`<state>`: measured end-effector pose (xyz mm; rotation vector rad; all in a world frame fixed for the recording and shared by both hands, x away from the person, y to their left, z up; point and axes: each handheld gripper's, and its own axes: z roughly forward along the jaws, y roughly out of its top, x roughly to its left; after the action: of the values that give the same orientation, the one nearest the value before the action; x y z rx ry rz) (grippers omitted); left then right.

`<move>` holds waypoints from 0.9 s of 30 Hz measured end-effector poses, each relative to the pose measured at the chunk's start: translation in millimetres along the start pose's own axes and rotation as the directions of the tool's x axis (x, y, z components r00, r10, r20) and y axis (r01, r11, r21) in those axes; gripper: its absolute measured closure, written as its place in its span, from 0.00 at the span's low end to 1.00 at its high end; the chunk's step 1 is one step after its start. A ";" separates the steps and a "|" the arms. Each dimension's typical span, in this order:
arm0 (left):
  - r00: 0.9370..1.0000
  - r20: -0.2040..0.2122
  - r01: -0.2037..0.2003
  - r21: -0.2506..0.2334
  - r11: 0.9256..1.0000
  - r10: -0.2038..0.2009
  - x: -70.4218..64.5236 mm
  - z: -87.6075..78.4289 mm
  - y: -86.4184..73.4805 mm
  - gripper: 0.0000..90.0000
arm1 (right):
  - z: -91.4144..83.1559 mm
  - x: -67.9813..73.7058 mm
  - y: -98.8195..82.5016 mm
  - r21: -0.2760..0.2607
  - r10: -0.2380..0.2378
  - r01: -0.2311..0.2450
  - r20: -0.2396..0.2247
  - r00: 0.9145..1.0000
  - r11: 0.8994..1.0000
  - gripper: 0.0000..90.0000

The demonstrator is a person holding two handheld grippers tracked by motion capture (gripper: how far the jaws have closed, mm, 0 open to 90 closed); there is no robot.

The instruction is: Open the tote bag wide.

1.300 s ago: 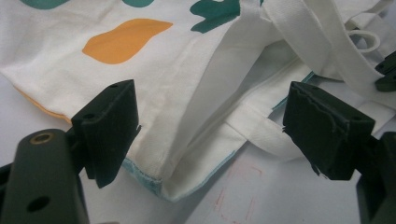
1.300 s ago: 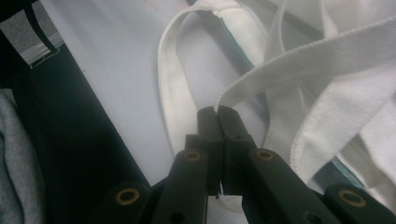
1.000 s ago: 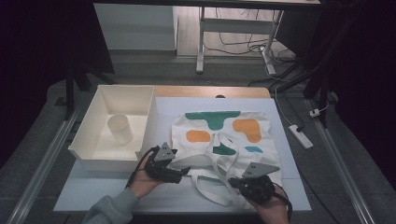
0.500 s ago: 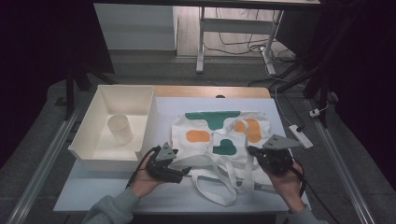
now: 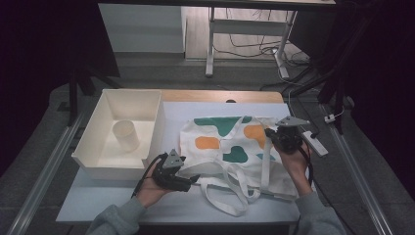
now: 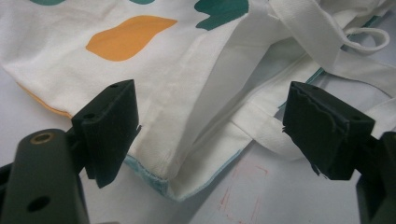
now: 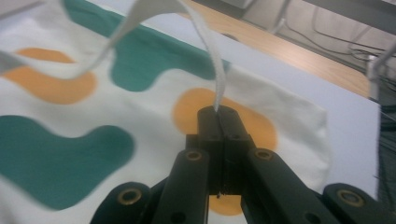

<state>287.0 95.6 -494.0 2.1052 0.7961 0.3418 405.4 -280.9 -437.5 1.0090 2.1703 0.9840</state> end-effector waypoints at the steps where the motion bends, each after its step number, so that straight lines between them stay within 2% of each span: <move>1: 1.000 0.001 0.000 0.002 1.000 0.000 -0.1 0.2 0.1 0.21 | 4.5 -3.8 -1.3 0.009 0.001 -0.001 0.018 1.000 1.000 0.99; 6: 1.000 -0.001 -0.002 0.003 1.000 0.002 -1.0 0.4 -0.1 0.21 | 21.1 -17.3 -7.7 0.040 0.020 -0.023 0.058 0.998 0.999 0.99; 10: 1.000 -0.001 -0.001 0.003 1.000 0.001 -0.4 -0.3 -0.7 0.21 | 36.5 -24.5 -18.3 0.099 0.059 -0.061 0.026 0.998 0.993 0.99; 14: 1.000 -0.001 0.001 0.006 1.000 -0.001 0.2 0.1 -1.4 0.21 | 43.5 -22.8 -22.6 0.137 0.051 -0.051 0.002 0.999 0.989 0.96; 15: 1.000 -0.001 0.000 0.006 1.000 0.000 0.1 -0.2 -1.5 0.21 | 43.2 -22.3 -22.2 0.133 0.054 -0.053 -0.002 0.999 0.990 0.90; 17: 1.000 -0.002 -0.002 0.005 1.000 0.002 0.0 -0.7 -1.8 0.21 | 40.1 -20.2 -19.9 0.111 0.054 -0.055 0.016 0.998 0.992 0.73; 19: 1.000 -0.003 -0.002 0.004 1.000 0.002 0.0 -1.2 -2.2 0.21 | 32.6 -16.8 -15.6 0.072 0.049 -0.052 0.034 0.998 0.996 0.64; 23: 1.000 -0.004 -0.003 0.002 1.000 0.003 0.5 -2.4 -2.7 0.21 | 17.2 -9.8 -8.9 0.002 0.062 -0.062 0.001 0.998 0.998 0.56; 27: 1.000 -0.003 -0.003 0.002 1.000 0.003 0.3 -2.8 -2.9 0.21 | 4.4 0.8 -6.1 -0.027 0.051 -0.053 -0.058 0.997 0.998 0.54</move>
<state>284.6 98.8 -494.5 2.1081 0.7948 0.3457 405.6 -281.3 -445.1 1.0406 2.1799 1.0777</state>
